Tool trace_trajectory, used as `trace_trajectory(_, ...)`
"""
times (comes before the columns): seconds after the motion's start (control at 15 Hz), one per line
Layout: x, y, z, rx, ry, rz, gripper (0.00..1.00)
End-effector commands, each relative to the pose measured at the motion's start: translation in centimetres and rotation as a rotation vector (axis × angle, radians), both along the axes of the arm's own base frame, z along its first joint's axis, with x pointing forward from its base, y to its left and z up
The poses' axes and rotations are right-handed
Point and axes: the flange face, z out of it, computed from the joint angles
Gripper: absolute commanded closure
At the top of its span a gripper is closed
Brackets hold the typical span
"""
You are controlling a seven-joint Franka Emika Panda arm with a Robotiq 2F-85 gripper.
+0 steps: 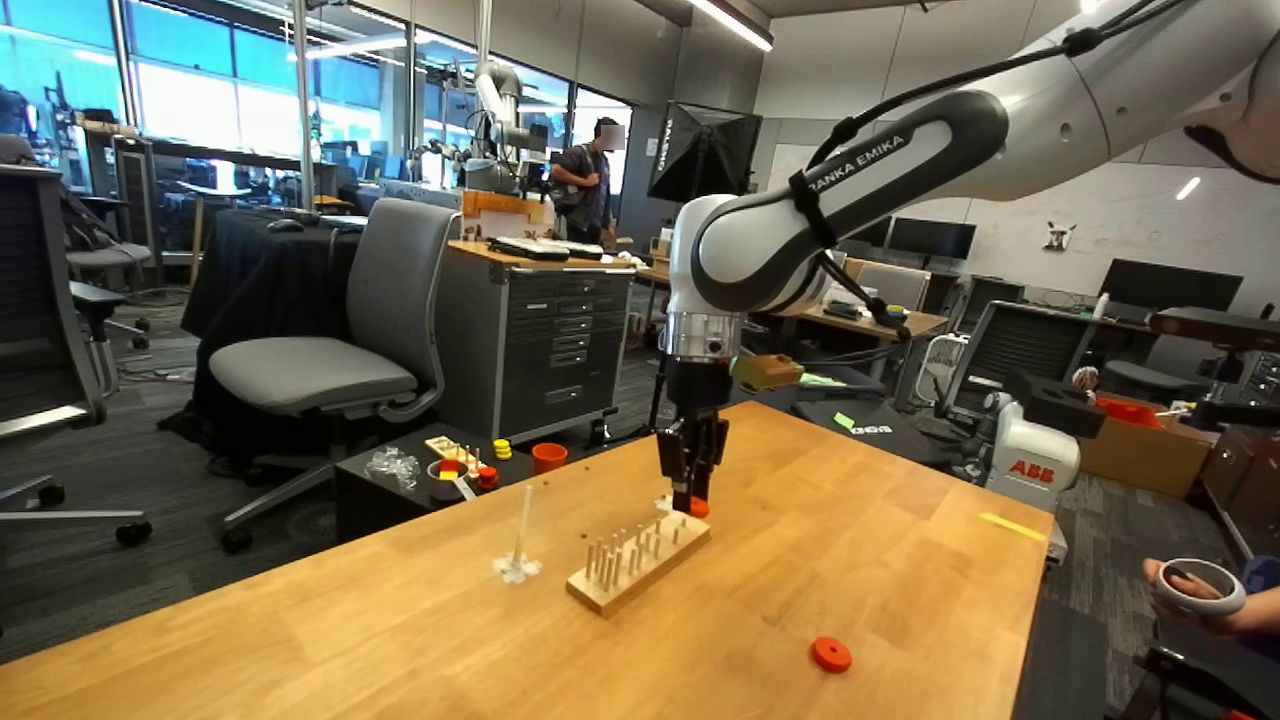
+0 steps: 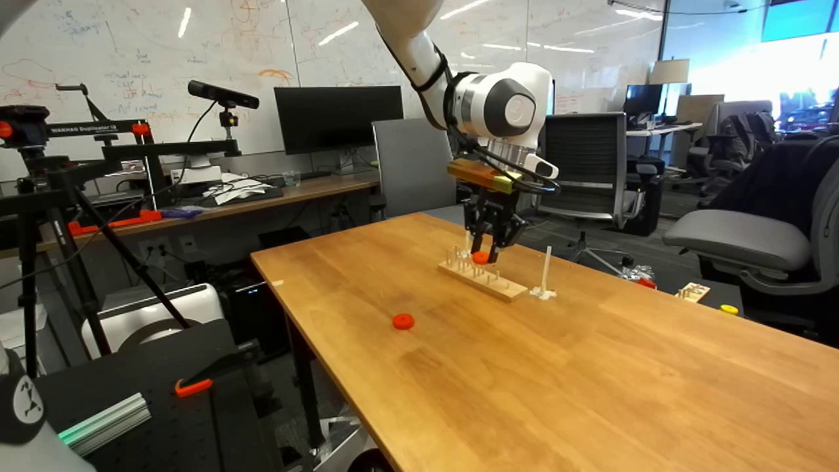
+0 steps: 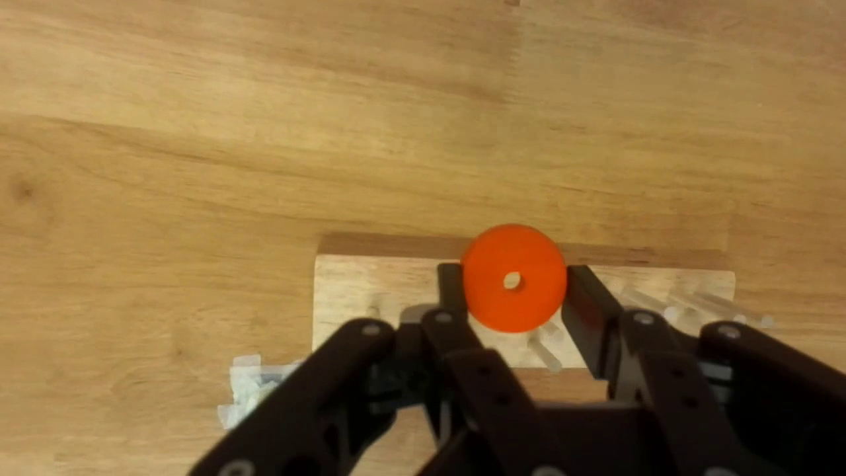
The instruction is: Put the orange ring on the right on the rack
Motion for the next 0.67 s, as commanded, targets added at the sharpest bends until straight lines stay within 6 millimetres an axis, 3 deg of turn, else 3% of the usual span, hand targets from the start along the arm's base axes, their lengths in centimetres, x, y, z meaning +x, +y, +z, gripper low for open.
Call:
trace_trajectory(0.0,1.6,0.0,-0.5,-0.001,0.007,-0.035,0.83)
trace_trajectory(0.6,2.6,0.0,-2.6,-0.006,0.020,-0.045,0.83)
